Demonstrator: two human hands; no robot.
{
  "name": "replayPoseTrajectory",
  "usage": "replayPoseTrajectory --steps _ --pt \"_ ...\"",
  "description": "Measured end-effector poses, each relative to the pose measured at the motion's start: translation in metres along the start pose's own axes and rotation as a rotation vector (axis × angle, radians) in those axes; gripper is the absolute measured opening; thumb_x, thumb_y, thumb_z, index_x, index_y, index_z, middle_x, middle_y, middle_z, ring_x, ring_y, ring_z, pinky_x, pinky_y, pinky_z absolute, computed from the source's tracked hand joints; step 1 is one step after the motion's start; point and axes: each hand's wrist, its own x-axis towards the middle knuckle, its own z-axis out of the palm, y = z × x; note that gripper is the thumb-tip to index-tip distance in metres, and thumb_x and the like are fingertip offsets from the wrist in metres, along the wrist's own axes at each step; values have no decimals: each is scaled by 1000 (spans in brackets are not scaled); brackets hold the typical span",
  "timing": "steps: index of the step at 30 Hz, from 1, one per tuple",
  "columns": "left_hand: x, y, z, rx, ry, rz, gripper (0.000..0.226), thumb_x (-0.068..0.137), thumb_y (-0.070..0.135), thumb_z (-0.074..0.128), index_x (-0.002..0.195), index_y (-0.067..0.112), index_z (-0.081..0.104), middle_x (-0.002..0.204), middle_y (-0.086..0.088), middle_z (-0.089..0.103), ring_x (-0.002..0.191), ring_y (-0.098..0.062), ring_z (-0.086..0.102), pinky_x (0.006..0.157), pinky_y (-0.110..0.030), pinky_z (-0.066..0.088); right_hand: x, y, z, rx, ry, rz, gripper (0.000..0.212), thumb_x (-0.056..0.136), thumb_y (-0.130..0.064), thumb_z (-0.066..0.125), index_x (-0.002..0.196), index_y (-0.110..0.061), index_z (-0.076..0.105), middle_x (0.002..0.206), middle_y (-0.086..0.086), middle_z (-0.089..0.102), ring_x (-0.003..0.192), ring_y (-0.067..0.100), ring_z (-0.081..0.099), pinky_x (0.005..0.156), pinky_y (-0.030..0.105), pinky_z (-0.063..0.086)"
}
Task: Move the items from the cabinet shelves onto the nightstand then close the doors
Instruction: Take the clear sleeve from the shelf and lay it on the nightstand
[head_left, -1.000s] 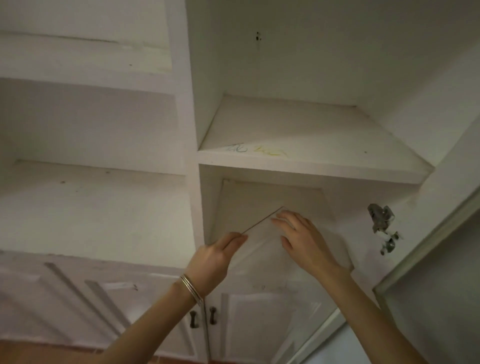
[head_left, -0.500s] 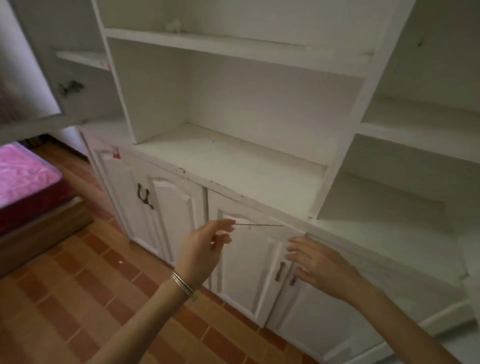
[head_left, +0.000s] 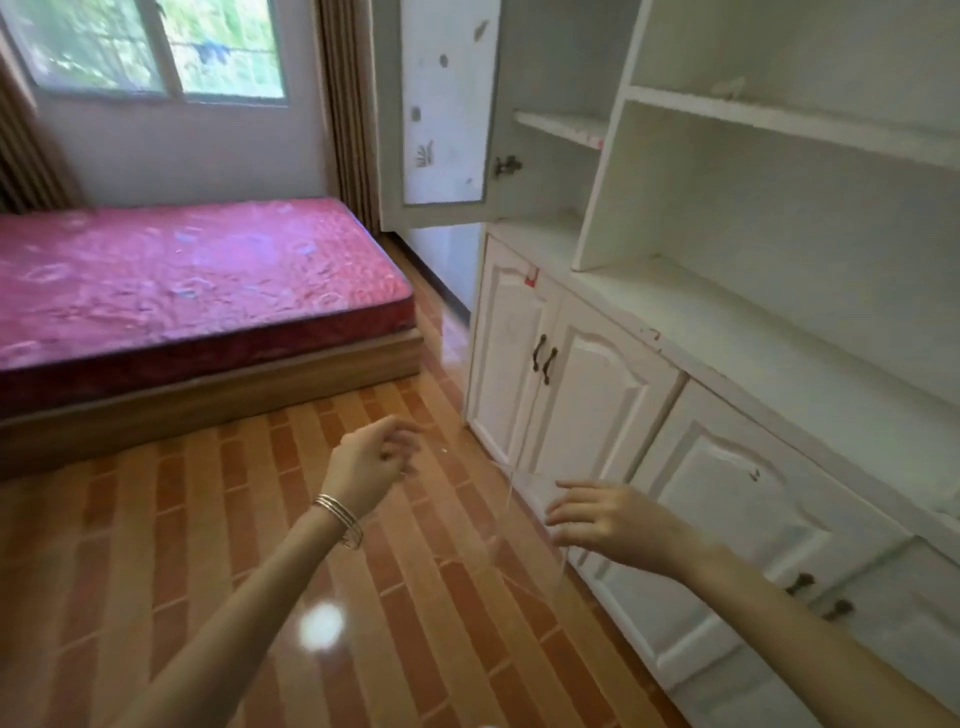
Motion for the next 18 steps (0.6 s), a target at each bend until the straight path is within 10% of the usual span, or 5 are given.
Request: replayPoseTrajectory --steps 8,13,18 --pt "-20 -106 -105 518 82 -162 37 88 17 57 124 17 55 140 -6 42 121 -20 47 96 -27 39 185 4 14 174 37 -94 6 77 -30 70 79 -24 71 71 -9 69 64 5 64 59 19 51" --pt "-42 -174 -157 827 7 -252 40 90 39 49 127 24 52 131 3 51 126 -18 42 109 -39 27 306 18 60 380 -167 39 17 85 -36 62 96 -24 68 90 -9 71 80 2 64 74 24 54" --pt "-37 -222 -223 947 67 -399 37 74 50 48 94 29 70 92 8 69 91 -15 66 83 -41 52 436 20 74 502 -180 -10 11 84 -32 64 92 -25 68 92 -13 70 83 2 63 69 9 42"
